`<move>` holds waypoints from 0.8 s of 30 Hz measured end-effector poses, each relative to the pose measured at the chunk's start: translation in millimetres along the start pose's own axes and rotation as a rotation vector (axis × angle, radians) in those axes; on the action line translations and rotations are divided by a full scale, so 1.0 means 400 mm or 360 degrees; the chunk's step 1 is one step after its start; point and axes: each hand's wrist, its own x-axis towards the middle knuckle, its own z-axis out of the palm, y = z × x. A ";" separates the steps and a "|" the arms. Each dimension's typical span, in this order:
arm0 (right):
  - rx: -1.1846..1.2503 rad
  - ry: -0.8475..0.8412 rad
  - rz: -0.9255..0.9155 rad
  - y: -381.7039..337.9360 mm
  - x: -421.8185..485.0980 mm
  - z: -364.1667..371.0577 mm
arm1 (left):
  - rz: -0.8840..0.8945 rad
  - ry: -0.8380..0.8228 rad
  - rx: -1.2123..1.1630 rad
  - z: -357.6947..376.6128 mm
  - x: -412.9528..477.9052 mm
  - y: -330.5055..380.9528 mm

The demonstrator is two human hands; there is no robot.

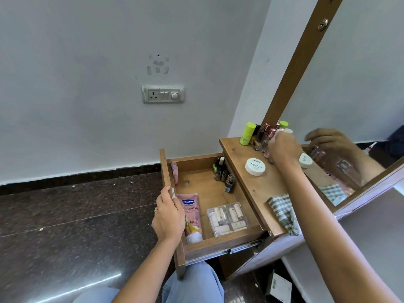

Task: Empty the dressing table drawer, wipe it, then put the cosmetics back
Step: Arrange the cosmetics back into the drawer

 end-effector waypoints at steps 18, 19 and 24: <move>0.0280 -0.0048 0.0175 0.069 -0.016 0.088 | 0.0001 -0.0009 0.0013 -0.001 0.002 0.003; 0.0291 -0.0029 0.0177 0.071 -0.015 0.090 | -0.0004 -0.0010 0.0010 -0.002 0.001 0.004; 0.0338 0.0136 0.0153 0.046 -0.026 0.070 | -0.0002 -0.0021 0.0000 -0.007 0.000 0.007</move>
